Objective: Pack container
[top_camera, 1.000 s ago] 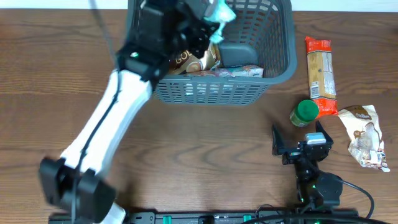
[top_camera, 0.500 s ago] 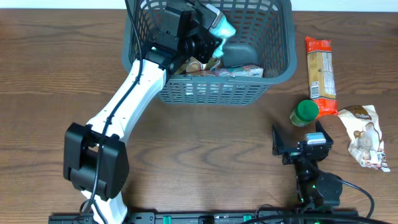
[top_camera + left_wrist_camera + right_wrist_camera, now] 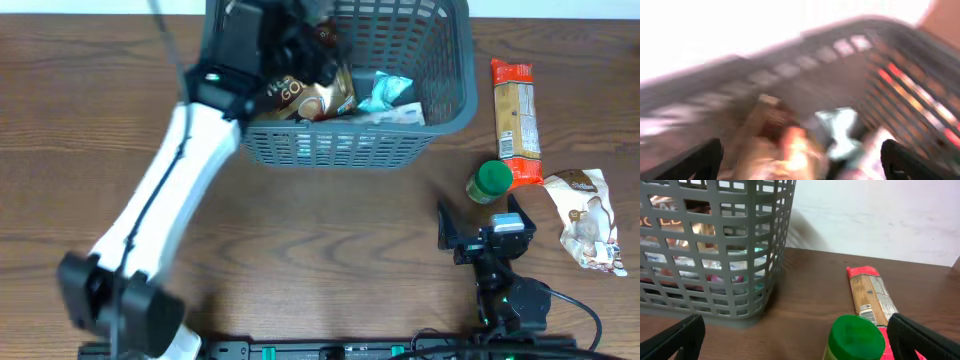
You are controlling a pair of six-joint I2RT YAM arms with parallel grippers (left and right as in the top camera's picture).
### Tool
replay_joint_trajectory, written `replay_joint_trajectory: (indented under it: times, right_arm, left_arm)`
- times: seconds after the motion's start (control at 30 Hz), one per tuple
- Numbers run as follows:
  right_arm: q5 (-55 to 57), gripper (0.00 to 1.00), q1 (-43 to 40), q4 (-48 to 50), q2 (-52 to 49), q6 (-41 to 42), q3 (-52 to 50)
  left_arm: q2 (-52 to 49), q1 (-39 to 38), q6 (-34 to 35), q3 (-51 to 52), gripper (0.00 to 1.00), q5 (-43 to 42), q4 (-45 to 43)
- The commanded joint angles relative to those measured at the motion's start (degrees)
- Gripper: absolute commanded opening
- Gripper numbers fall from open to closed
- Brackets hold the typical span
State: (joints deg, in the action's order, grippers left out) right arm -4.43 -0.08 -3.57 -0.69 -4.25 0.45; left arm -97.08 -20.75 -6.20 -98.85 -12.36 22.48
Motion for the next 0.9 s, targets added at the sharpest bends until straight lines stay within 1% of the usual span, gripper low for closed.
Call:
replay_joint_trajectory:
  times: [0.0, 0.07, 0.13, 0.2, 0.33, 0.47, 0.57, 0.7, 0.87]
  right_arm:
    - [0.11, 0.99, 0.92, -0.11, 0.37, -0.74, -0.15]
    - [0.11, 0.99, 0.92, -0.11, 0.37, -0.72, -0.15]
    - [0.11, 0.99, 0.92, -0.11, 0.37, -0.74, -0.15]
    - [0.11, 0.99, 0.92, -0.11, 0.37, -0.74, -0.15]
    - [0.11, 0.99, 0.92, -0.11, 0.37, -0.74, -0.15]
    - [0.11, 0.99, 0.92, -0.11, 0.35, -0.74, -0.15]
    - [0.11, 0.99, 0.92, -0.11, 0.37, -0.74, -0.15]
    - [0.11, 0.99, 0.92, -0.11, 0.37, -0.74, -0.15]
    - [0.11, 0.99, 0.92, -0.11, 0.35, -0.74, -0.15]
  left_arm:
    - [8.04, 4.09, 0.48, -3.82, 0.99, 19.3, 1.73]
    - [11.34, 7.26, 0.48, -3.82, 0.98, 28.37, 2.95]
    - [13.84, 10.8, 0.48, -3.82, 0.99, 34.16, 4.28]
    - [15.72, 14.99, 0.46, -3.82, 0.98, 37.13, 5.9]
    - [17.53, 25.66, 1.25, -3.82, 0.99, 37.75, 10.71]
    - [16.94, 35.85, 7.08, -3.78, 0.99, 37.73, 14.93]
    - [15.69, 42.05, 9.57, -3.76, 0.98, 37.68, 16.72]
    - [14.51, 46.31, 10.01, -3.76, 0.99, 37.46, 17.86]
    - [14.34, 47.21, 9.94, -3.76, 0.99, 37.48, 18.03]
